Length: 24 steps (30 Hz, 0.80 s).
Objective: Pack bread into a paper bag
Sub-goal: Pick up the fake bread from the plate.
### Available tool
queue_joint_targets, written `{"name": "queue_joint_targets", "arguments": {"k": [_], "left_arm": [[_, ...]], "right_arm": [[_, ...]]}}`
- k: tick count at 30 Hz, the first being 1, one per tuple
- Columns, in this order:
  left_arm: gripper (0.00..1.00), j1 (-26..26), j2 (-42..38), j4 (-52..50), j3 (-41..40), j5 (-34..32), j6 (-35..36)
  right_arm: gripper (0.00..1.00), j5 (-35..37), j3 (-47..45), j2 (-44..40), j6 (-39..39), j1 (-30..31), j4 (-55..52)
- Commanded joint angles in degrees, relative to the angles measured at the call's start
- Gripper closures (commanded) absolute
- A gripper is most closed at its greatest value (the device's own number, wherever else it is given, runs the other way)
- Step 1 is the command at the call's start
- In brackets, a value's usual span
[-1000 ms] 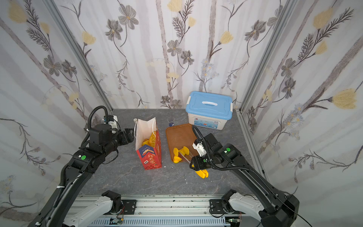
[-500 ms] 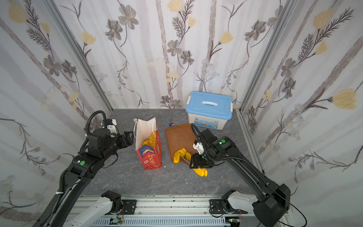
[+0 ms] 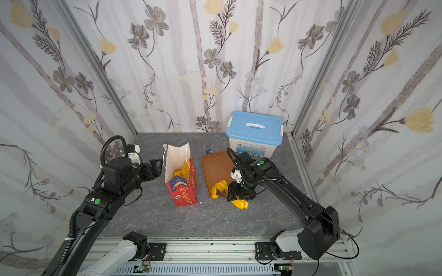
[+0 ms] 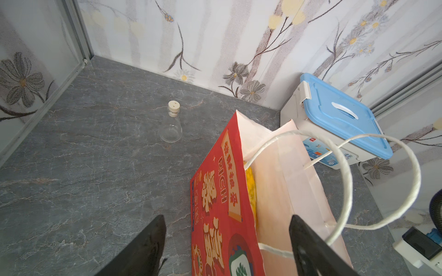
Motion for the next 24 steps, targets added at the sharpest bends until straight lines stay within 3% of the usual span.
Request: {"name": "queue_joint_targets", "arguments": {"k": [1,14,24], "left_arm": [[0.18,0.1,-0.2,1.1,0.1,-0.2,0.0],[0.18,0.1,0.1,1.4,-0.1,0.1,-0.2],[0.18,0.0,0.2,1.3,0.3,-0.2,0.0]], "right_arm": [[0.39,-2.2,-0.1,1.2,-0.7,-0.1,1.9],[0.47,0.4,3.5,2.3,-2.0,-0.3,2.5],[0.41,0.9,1.0,6.4,-3.9,-0.3,6.2]]}}
